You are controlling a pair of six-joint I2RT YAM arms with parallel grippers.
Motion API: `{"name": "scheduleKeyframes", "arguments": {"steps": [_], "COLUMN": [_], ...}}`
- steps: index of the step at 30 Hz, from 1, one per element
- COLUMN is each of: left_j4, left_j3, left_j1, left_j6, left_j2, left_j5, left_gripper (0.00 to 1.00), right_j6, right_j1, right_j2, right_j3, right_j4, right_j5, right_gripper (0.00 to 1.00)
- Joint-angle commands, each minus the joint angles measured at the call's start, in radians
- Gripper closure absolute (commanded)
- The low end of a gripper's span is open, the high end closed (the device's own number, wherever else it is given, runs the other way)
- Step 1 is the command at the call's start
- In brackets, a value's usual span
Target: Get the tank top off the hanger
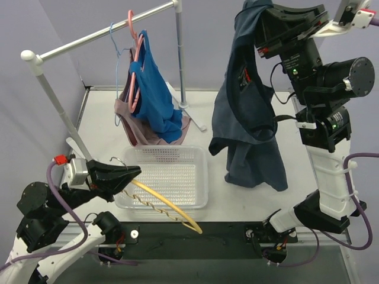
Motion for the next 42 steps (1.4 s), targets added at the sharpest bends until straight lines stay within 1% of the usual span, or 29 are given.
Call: {"name": "scheduleKeyframes", "arguments": {"steps": [1, 3, 6, 8, 10, 12, 14, 17, 18, 20, 21, 23, 24, 25, 27, 28, 30, 31, 33, 39, 42], "left_j4": [-0.007, -0.01, -0.032, -0.053, -0.067, -0.072, -0.079, -0.09, -0.09, -0.084, -0.081, -0.075, -0.076, -0.081, -0.088, -0.096, -0.101, -0.101, -0.095, -0.085, -0.098], "left_j3": [-0.026, -0.04, -0.045, -0.037, -0.037, -0.045, -0.051, -0.059, -0.062, -0.069, -0.072, -0.083, -0.086, -0.086, -0.088, -0.088, -0.091, -0.092, -0.101, -0.115, -0.105], "left_j1": [0.002, 0.002, 0.002, 0.002, 0.002, 0.002, 0.002, 0.002, 0.004, 0.002, 0.002, 0.002, 0.002, 0.002, 0.002, 0.002, 0.002, 0.002, 0.002, 0.002, 0.002], "left_j6": [0.086, 0.093, 0.11, 0.119, 0.126, 0.13, 0.138, 0.146, 0.146, 0.146, 0.146, 0.146, 0.146, 0.146, 0.152, 0.153, 0.156, 0.156, 0.152, 0.135, 0.132], "left_j2": [-0.07, -0.097, -0.111, -0.114, -0.12, -0.137, -0.15, -0.17, -0.183, -0.197, -0.209, -0.217, -0.223, -0.225, -0.226, -0.226, -0.228, -0.229, -0.237, -0.249, -0.249], "left_j5": [-0.02, -0.023, -0.017, -0.011, -0.008, -0.011, -0.023, -0.035, -0.038, -0.044, -0.047, -0.049, -0.054, -0.054, -0.052, -0.057, -0.069, -0.072, -0.078, -0.095, -0.106], "left_gripper": [1.0, 1.0, 1.0, 1.0, 1.0, 1.0, 1.0, 1.0, 1.0, 1.0, 1.0, 1.0, 1.0, 1.0, 1.0, 1.0, 1.0, 1.0, 1.0, 1.0, 1.0], "right_j6": [-0.047, -0.1, -0.123, -0.138, -0.15, -0.132, -0.074, -0.028, -0.016, 0.03, 0.055, 0.113, 0.173, 0.211, 0.297, 0.307, 0.326, 0.336, 0.357, 0.379, 0.402], "right_j1": [0.136, 0.182, 0.248, 0.282, 0.3, 0.316, 0.316, 0.316, 0.316, 0.316, 0.317, 0.316, 0.316, 0.316, 0.316, 0.314, 0.317, 0.317, 0.324, 0.362, 0.38], "right_j2": [0.022, 0.048, 0.103, 0.13, 0.147, 0.153, 0.15, 0.073, -0.001, -0.081, -0.156, -0.224, -0.272, -0.289, -0.294, -0.283, -0.232, -0.214, -0.16, 0.018, 0.1], "right_j3": [0.048, 0.068, 0.149, 0.2, 0.207, 0.204, 0.194, 0.001, -0.193, -0.399, -0.582, -0.77, -0.843, -0.983, -1.088, -1.143, -1.162, -1.156, -1.159, -1.147, -1.161], "right_j4": [0.154, 0.161, 0.187, 0.221, 0.287, 0.322, 0.333, 0.321, 0.324, 0.324, 0.321, 0.292, 0.273, 0.223, 0.18, 0.14, 0.079, 0.007, -0.032, 0.035, 0.083], "right_j5": [-0.044, -0.038, -0.03, -0.017, -0.001, 0.005, -0.003, 0.012, 0.025, 0.075, 0.1, 0.129, 0.137, 0.149, 0.128, 0.112, 0.095, 0.097, 0.088, 0.042, 0.048], "right_gripper": [1.0, 1.0, 1.0, 1.0, 1.0, 1.0, 1.0, 1.0, 1.0, 1.0, 1.0, 1.0, 1.0, 1.0, 1.0, 1.0, 1.0, 1.0, 1.0, 1.0, 1.0]}}
